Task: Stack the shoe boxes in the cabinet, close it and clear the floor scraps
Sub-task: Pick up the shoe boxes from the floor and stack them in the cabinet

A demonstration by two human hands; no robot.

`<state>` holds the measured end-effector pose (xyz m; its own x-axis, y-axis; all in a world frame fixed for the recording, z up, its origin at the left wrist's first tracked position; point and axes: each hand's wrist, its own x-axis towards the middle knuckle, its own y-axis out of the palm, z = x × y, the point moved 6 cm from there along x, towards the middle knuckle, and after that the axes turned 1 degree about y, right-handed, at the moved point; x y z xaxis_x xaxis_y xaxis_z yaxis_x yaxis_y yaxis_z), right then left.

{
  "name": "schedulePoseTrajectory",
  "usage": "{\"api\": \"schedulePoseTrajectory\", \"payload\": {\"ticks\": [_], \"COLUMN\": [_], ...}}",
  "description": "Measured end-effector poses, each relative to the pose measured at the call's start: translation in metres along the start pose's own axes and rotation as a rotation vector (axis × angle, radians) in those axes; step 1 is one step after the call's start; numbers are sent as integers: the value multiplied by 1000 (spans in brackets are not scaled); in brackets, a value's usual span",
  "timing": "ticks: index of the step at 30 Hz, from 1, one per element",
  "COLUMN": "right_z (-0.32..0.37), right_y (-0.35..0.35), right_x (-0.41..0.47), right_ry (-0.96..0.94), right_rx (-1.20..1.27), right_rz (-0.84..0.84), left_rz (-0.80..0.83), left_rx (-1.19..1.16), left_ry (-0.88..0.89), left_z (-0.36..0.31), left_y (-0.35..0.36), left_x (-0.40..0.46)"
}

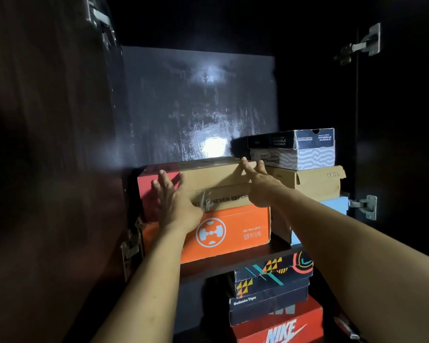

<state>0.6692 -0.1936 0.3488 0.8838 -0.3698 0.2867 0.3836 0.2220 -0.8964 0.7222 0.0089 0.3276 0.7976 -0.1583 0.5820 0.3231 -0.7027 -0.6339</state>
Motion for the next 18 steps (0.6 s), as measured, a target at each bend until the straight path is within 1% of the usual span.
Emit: {"api": "schedulePoseTrajectory", "payload": {"ticks": [5, 6, 8, 10, 13, 15, 18], "right_z": [-19, -25, -39, -57, -97, -125, -171], "right_y": [-9, -13, -23, -30, -40, -48, -57], "right_x": [-14, -21, -38, -58, -88, -112, -156], "right_ry": [-69, -85, -78, -39, 87, 130, 224], "right_rx": [-38, -36, -65, -134, -92, -103, -147], "right_rz": [-50, -57, -72, -47, 20, 42, 90], "left_rz": [-157, -160, -100, 24, 364, 564, 777], "left_rx": [-11, -48, -144, -200, -197, -168, -67], "left_ry": [0, 27, 78, 98, 147, 222, 322], "left_z": [-29, -37, -55, -73, -104, -129, -167], "left_y": [-2, 1, 13, 27, 61, 82, 115], "left_x": [-19, -23, -32, -42, -63, -84, -121]}}
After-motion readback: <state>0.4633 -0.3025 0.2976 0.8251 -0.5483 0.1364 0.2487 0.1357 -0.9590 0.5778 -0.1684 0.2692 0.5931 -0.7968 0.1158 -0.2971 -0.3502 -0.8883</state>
